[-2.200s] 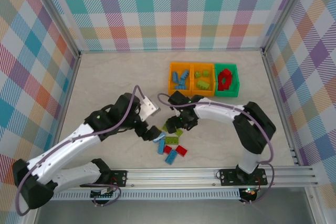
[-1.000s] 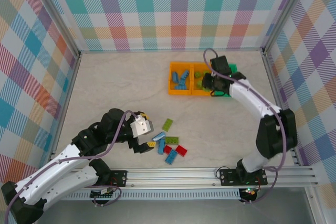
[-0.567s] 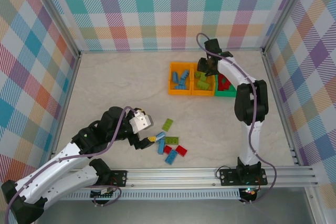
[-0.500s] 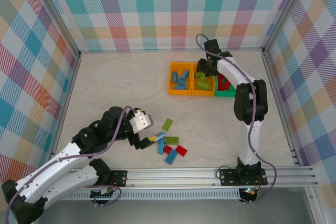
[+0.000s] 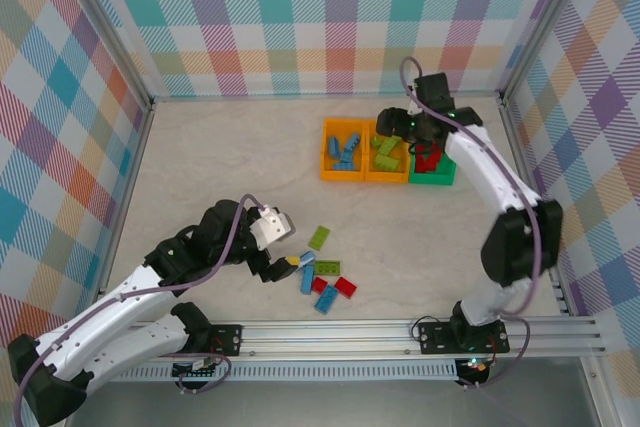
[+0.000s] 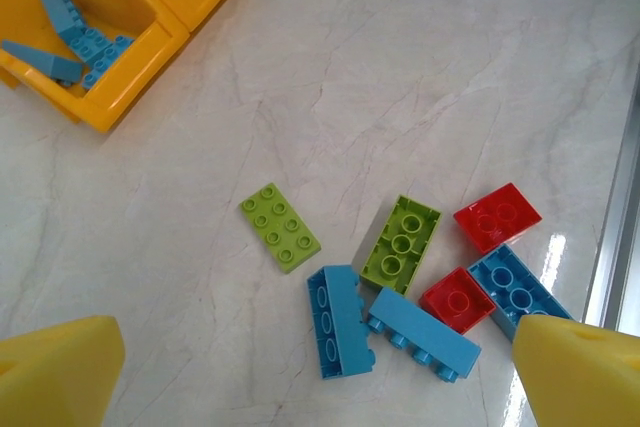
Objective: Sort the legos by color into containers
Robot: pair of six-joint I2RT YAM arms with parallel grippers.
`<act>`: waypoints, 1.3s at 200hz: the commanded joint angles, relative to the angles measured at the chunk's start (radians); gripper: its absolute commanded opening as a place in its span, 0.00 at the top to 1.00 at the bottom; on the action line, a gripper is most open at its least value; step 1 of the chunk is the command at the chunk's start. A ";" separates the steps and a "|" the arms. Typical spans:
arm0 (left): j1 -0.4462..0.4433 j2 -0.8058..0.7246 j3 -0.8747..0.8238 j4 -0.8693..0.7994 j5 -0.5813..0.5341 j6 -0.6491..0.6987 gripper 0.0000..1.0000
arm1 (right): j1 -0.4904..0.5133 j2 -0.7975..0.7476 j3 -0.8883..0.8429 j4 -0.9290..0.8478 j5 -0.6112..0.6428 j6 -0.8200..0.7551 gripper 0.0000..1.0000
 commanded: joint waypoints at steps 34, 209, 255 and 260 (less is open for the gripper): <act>0.033 0.070 0.064 0.077 -0.109 -0.444 0.00 | 0.083 -0.384 -0.397 0.114 -0.277 0.113 0.09; -0.071 0.684 0.122 0.074 -0.024 -0.811 0.18 | 0.348 -0.502 -0.711 0.127 -0.361 0.268 0.00; -0.071 0.741 0.114 0.105 -0.039 -0.808 0.34 | 0.348 -0.495 -0.714 0.121 -0.358 0.273 0.00; -0.071 0.748 0.113 0.108 -0.039 -0.807 0.37 | 0.348 -0.496 -0.714 0.120 -0.356 0.274 0.00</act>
